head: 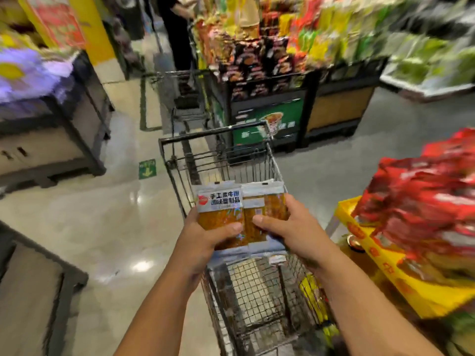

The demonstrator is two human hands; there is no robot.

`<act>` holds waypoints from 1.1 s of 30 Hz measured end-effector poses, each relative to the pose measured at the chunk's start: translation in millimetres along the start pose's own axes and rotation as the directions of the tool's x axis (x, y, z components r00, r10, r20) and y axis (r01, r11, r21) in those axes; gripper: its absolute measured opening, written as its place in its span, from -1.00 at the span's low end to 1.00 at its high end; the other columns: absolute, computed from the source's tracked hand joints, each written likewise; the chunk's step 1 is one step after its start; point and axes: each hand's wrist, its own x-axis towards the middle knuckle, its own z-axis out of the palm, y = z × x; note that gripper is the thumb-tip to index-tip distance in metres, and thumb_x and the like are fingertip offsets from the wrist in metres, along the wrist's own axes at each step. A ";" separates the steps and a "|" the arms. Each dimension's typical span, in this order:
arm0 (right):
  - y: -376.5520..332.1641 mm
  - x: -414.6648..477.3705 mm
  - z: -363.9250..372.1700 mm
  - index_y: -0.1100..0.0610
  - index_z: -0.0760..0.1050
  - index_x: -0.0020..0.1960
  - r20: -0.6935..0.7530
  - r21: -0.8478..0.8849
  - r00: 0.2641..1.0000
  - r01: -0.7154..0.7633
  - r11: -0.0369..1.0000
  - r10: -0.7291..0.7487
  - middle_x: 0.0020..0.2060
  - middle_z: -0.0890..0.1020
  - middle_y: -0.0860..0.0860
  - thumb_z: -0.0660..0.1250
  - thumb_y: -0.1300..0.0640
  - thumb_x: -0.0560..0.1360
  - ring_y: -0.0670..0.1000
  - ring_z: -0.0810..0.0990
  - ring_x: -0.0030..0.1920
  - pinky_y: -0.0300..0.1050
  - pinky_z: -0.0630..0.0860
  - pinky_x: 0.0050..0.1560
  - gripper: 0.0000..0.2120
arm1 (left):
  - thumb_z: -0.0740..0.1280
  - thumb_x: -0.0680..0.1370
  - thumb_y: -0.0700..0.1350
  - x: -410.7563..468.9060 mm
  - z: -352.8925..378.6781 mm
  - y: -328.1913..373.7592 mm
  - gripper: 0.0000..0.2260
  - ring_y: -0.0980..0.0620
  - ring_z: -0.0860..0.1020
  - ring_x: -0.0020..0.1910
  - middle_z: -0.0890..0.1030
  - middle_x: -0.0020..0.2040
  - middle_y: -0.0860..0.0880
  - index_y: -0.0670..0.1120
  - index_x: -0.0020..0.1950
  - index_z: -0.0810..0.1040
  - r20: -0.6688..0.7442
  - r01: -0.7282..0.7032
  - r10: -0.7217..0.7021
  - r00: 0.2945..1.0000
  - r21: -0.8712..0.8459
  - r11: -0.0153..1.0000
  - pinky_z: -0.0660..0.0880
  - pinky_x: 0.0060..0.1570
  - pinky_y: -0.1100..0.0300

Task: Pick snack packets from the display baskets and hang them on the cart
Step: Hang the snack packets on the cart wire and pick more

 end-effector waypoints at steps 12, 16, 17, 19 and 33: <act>5.7 -186.7 16.1 -0.01 0.60 0.19 -0.536 -0.014 0.844 -0.045 0.999 0.031 0.04 0.74 -0.05 0.54 0.14 0.46 0.02 0.72 0.07 0.18 0.57 0.23 -0.68 | 0.58 0.29 -0.23 -76.3 33.7 -14.9 -0.42 -0.14 0.71 0.06 0.72 0.10 -0.12 -0.09 0.29 0.55 0.548 0.098 -0.086 0.832 0.007 0.995 0.66 0.03 -0.06; 4.4 -249.3 5.5 -0.06 0.61 0.18 -0.675 0.027 0.735 -0.065 0.998 0.066 0.05 0.73 -0.05 0.55 0.06 0.46 0.04 0.71 0.08 0.22 0.55 0.24 -0.69 | 0.63 0.23 -0.30 -109.3 66.0 -18.1 -0.34 -0.18 0.71 0.05 0.72 0.10 -0.16 -0.14 0.29 0.54 0.650 0.128 -0.080 0.756 -0.028 0.991 0.67 -0.03 -0.07; 5.0 -261.2 4.0 -0.07 0.60 0.18 -0.707 0.039 0.704 -0.063 0.997 0.073 0.05 0.73 -0.07 0.54 0.03 0.46 0.03 0.71 0.08 0.21 0.55 0.24 -0.69 | 0.63 0.22 -0.24 -114.8 69.1 -20.7 -0.35 -0.19 0.70 0.06 0.72 0.10 -0.16 -0.12 0.28 0.55 0.665 0.135 -0.075 0.743 -0.040 0.990 0.66 -0.01 -0.10; 8.4 -287.5 1.2 -0.07 0.58 0.20 -0.784 0.088 0.615 -0.025 0.996 0.084 0.05 0.73 -0.08 0.53 0.02 0.47 0.01 0.71 0.08 0.20 0.54 0.26 -0.68 | 0.71 0.07 -0.07 -127.1 74.2 -22.0 -0.26 -0.20 0.70 0.05 0.72 0.08 -0.14 -0.05 0.22 0.57 0.690 0.159 -0.064 0.721 -0.074 0.985 0.63 0.03 -0.13; 35.3 -493.0 10.1 -0.10 0.49 0.26 -0.937 0.133 0.336 0.086 0.987 0.097 -0.01 0.73 -0.20 0.49 0.15 0.51 -0.13 0.70 0.03 -0.07 0.59 0.11 -0.62 | 0.64 0.07 -0.08 -280.9 147.3 -60.6 -0.19 -0.26 0.69 0.07 0.70 0.13 -0.20 -0.10 0.31 0.54 0.904 0.293 -0.196 0.379 0.083 0.952 0.66 -0.04 -0.10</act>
